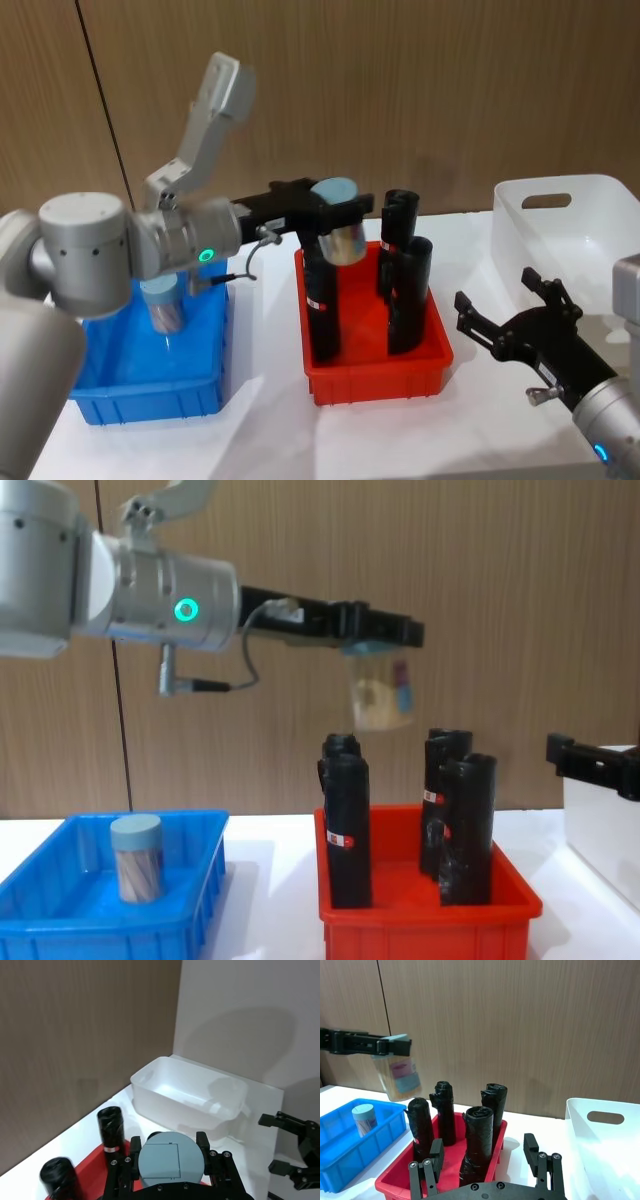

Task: Pick the cotton swabs from the blue box and place them into the white box.

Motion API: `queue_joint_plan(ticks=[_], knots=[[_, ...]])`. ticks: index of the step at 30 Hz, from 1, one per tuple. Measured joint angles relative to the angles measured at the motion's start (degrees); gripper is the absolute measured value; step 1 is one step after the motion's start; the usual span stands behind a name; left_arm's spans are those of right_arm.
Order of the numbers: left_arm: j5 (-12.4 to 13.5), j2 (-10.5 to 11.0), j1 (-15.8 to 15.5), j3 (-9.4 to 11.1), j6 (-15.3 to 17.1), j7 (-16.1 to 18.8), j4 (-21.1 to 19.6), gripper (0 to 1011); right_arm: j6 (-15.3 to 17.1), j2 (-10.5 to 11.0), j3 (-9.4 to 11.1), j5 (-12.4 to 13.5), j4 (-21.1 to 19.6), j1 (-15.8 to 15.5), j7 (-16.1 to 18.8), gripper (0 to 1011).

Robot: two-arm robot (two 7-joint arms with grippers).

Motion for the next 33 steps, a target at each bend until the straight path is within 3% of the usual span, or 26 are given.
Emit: queue_joint_plan(ticks=[8, 20, 33], knots=[[0.97, -1.66, -3.12, 0.96, 1.48, -3.16, 2.69, 673, 0.00, 0.00, 0.00, 0.00, 0.00, 0.00, 0.00, 1001], [1.61, -2.70, -5.03, 1.57, 2.42, -5.19, 4.37, 673, 0.51, -0.03, -0.02, -0.50, -0.10, 0.16, 0.22, 1001], [1.85, -3.15, -5.87, 1.82, 2.81, -6.05, 5.10, 673, 8.48, -0.31, -0.46, -5.06, -0.53, 3.65, 4.85, 1001]])
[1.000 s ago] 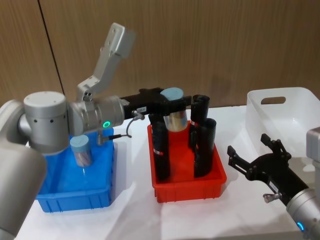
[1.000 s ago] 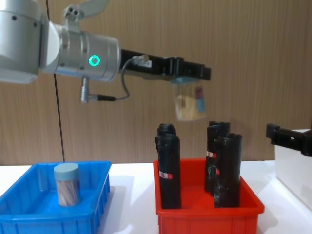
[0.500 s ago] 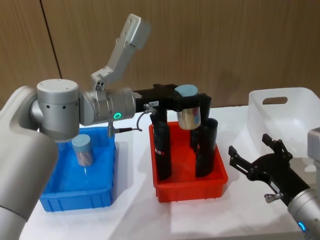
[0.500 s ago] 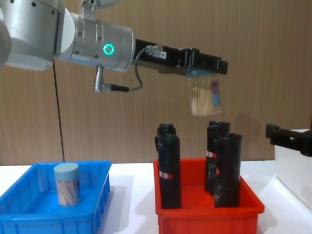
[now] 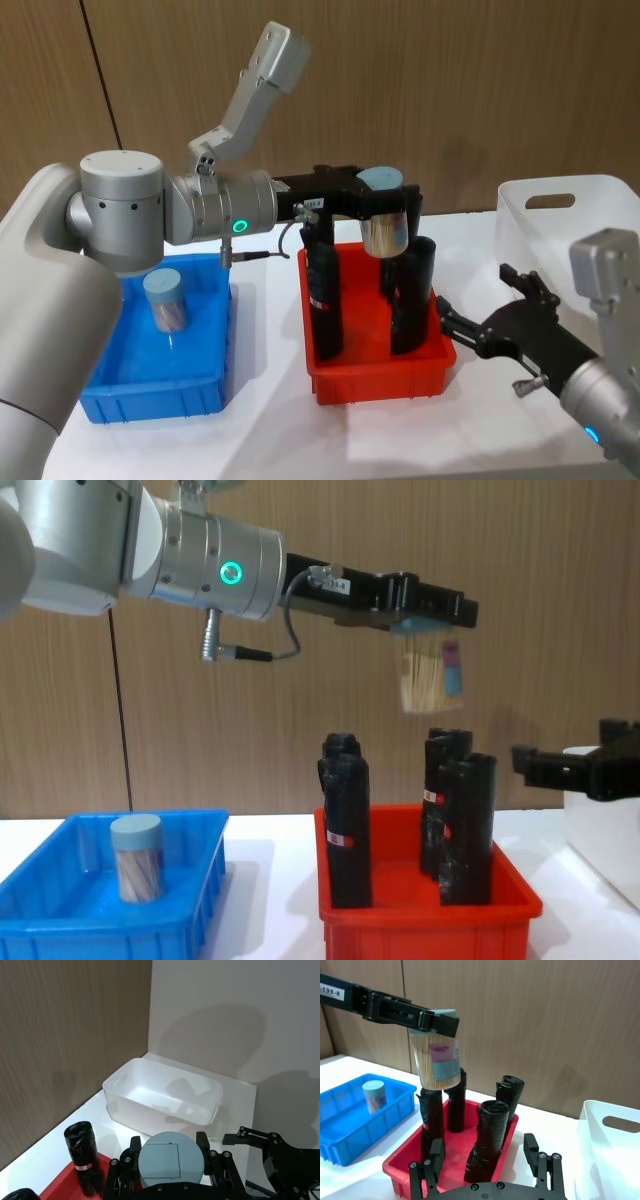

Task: Pick the cotton swabs from the blue box and place them into the white box.

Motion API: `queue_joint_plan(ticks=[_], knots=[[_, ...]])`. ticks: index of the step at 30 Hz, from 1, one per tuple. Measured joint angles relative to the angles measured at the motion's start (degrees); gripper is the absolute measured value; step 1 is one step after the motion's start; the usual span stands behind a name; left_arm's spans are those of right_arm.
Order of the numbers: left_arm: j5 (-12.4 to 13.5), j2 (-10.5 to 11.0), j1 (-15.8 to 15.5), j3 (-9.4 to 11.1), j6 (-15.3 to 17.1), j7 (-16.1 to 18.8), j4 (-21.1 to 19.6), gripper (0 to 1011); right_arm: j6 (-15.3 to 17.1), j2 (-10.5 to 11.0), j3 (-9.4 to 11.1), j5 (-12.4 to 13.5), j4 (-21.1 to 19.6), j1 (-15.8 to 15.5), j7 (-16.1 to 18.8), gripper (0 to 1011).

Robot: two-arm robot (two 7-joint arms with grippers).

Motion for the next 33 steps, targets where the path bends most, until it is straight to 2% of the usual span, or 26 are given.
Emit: queue_joint_plan(ticks=[8, 15, 33], knots=[[0.05, -0.11, -0.21, 0.06, 0.13, -0.22, 0.19, 673, 4.99, -0.82, -0.04, -1.48, 1.29, 3.68, 3.76, 1001], [0.10, -0.15, -0.33, 0.11, 0.17, -0.32, 0.27, 673, 7.68, -1.64, 0.03, -1.71, 2.79, 6.45, 5.93, 1001], [0.10, -0.22, -0.43, 0.12, 0.22, -0.44, 0.37, 673, 12.51, -3.82, 0.23, 1.65, 5.18, 11.57, 9.73, 1001]])
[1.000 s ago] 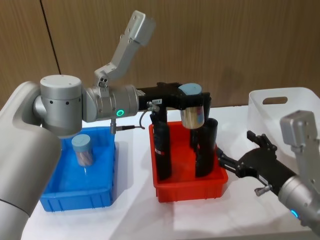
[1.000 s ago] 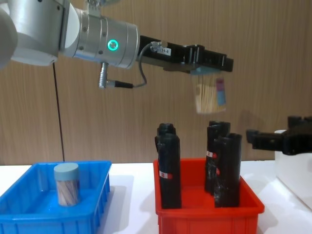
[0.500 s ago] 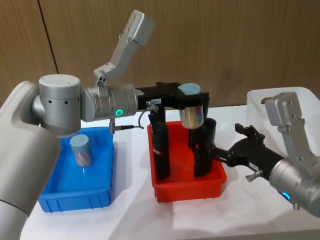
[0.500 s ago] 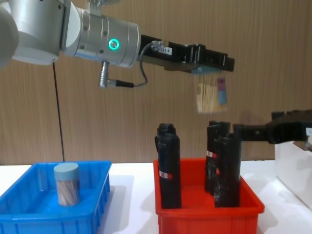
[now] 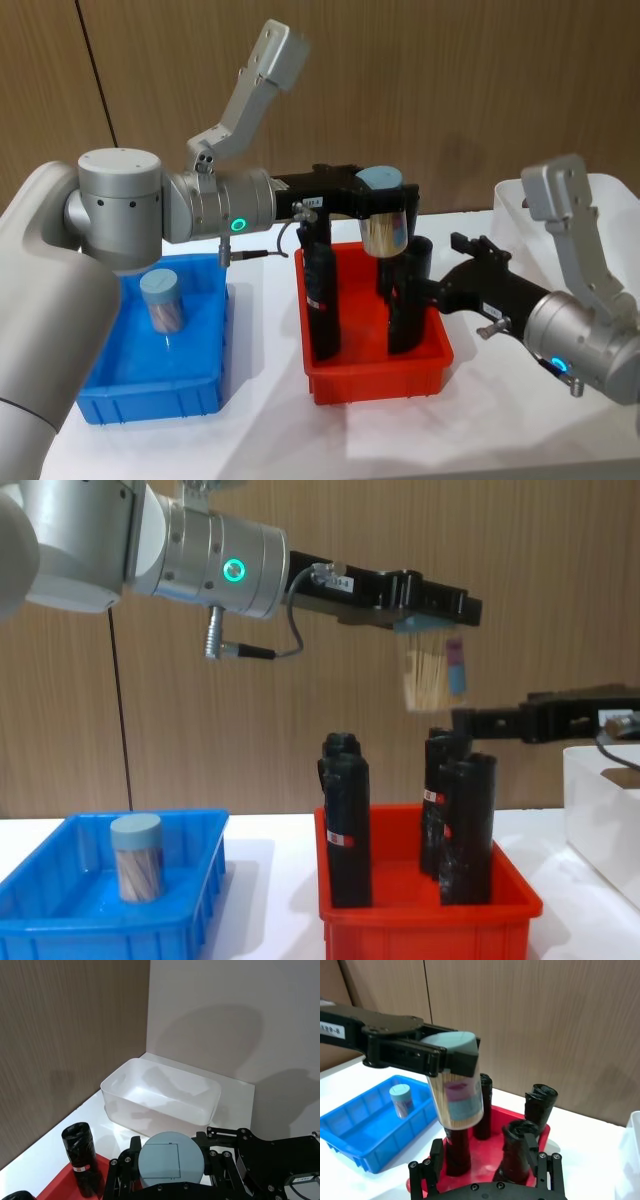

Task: Pick the cotton swabs from the blue box and place them into the white box.

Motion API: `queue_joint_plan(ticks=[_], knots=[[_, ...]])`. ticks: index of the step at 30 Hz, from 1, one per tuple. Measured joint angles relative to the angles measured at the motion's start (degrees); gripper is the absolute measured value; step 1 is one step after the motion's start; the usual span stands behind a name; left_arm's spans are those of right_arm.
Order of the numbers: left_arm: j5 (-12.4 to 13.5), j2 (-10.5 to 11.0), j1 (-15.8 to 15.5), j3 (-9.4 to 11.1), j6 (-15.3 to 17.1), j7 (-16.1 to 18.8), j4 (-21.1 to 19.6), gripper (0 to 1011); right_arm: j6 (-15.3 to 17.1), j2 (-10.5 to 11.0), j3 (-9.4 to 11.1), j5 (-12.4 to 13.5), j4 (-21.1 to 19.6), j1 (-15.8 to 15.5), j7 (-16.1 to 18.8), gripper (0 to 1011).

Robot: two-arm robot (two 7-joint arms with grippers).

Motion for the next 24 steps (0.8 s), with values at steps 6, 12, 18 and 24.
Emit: queue_joint_plan(ticks=[6, 12, 18, 24], knots=[[0.00, 0.00, -0.02, 0.00, 0.00, 0.00, 0.00, 673, 0.74, -0.47, -0.17, 0.51, 0.08, 0.74, 0.47, 1002], [0.00, 0.00, -0.02, 0.00, 0.00, 0.00, 0.00, 673, 1.53, -1.14, -0.57, 0.83, 0.21, 1.67, 1.01, 1001], [0.00, 0.00, -0.02, 0.00, 0.00, 0.00, 0.00, 673, 1.93, -1.77, -0.98, 0.80, 0.68, 2.51, 1.39, 1001], [0.00, 0.00, -0.01, 0.00, -0.01, 0.00, 0.00, 673, 2.26, -2.60, -1.49, 0.32, 1.79, 3.73, 1.75, 1001]])
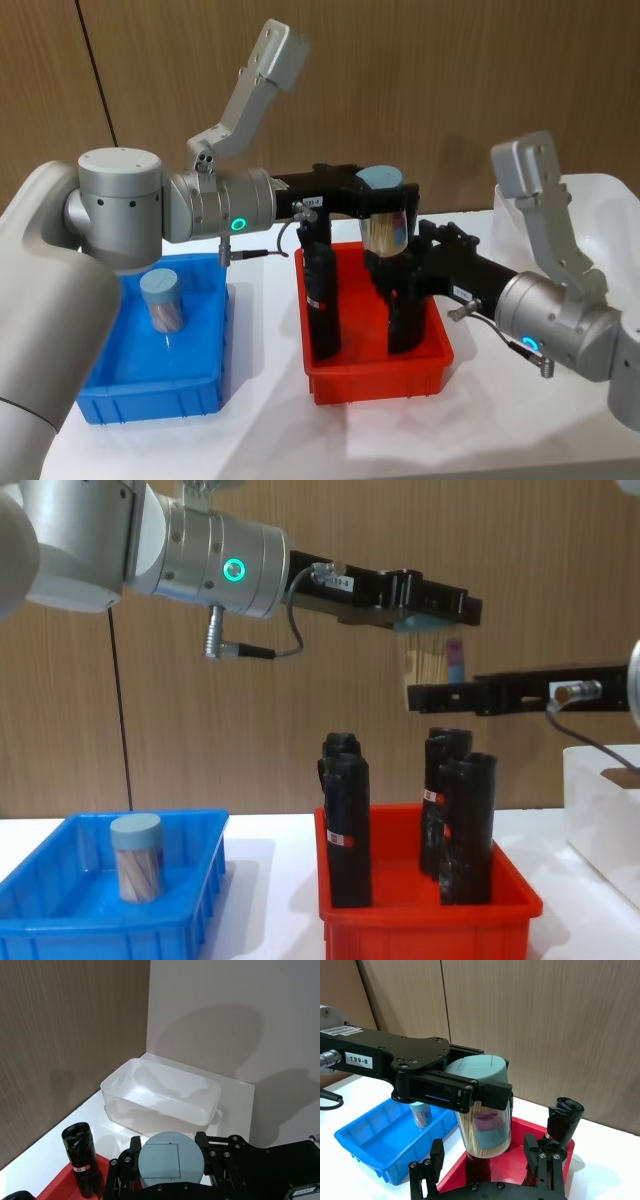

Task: Pick the cotton swabs from the blue box and place them into the white box.

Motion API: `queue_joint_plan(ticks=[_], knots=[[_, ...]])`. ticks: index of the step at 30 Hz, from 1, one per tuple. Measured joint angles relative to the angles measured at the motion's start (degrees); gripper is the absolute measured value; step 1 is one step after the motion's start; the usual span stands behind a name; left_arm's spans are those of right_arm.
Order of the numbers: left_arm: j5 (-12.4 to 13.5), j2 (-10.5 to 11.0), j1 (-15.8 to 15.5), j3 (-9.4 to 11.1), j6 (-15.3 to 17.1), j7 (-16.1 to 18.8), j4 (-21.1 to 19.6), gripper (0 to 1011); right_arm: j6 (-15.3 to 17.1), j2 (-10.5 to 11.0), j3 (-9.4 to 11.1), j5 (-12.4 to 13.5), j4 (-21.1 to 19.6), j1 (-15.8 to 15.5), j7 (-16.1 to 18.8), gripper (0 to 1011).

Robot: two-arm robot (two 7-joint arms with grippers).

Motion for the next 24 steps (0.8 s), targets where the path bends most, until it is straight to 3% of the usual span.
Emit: queue_joint_plan(ticks=[24], knots=[[0.00, 0.00, 0.00, 0.00, 0.00, 0.00, 0.00, 673, 0.07, -1.99, -0.79, -0.80, 4.47, 3.72, 0.21, 1000]])
